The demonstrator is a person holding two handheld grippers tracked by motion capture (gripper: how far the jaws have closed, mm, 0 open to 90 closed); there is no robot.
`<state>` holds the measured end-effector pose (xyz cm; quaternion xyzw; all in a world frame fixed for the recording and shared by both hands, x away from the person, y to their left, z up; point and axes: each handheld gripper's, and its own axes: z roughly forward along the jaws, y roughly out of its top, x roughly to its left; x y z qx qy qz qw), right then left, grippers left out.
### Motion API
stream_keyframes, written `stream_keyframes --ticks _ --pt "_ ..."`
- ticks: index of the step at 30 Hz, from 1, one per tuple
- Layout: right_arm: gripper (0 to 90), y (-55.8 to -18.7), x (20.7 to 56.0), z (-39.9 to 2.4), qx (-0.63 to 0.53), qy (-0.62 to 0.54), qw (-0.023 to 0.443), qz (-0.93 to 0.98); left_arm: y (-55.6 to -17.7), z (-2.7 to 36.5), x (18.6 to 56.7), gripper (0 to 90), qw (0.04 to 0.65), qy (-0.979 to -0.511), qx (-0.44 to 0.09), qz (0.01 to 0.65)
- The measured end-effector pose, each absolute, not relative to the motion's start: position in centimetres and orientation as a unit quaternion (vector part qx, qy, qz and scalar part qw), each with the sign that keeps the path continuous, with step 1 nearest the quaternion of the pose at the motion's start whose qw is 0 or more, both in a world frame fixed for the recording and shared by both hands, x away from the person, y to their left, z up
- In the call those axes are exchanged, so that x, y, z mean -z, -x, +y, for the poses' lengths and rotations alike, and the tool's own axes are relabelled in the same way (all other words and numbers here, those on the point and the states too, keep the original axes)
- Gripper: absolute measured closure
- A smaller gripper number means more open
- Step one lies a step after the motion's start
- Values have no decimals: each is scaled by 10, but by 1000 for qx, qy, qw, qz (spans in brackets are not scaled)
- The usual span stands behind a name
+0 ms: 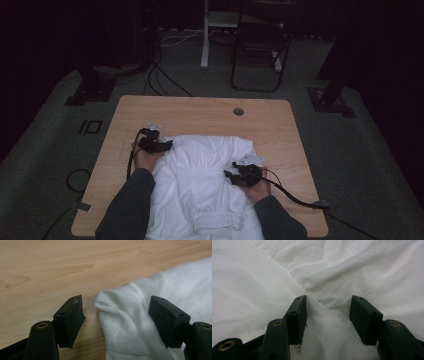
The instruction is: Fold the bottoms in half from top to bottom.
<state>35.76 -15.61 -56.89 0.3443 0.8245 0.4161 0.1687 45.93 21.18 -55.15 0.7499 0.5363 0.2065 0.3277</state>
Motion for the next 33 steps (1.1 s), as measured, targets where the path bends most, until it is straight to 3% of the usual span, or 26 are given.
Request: stream_keyframes --ticks 3,9,11,19,22,27,33 --pt "472 -357 569 -156 -414 -344 171 825 -459 212 552 313 333 -754 -204 529" --pt "454 -360 567 -159 -420 -341 153 827 -455 207 552 689 356 -767 -177 503" --pt "530 -363 559 -164 -428 -346 142 823 -454 207 552 761 361 -766 -173 503" --pt "559 -393 521 -200 -440 -399 198 780 -454 207 553 781 362 -766 -174 502" --pt "457 -421 518 -214 -428 -449 201 759 -454 208 553 781 365 -765 -172 502" --pt "255 -453 530 -210 -425 -464 155 761 -454 209 554 779 369 -763 -169 503" --pt "205 -477 547 -205 -380 -491 150 770 -454 209 554 779 370 -762 -169 504"
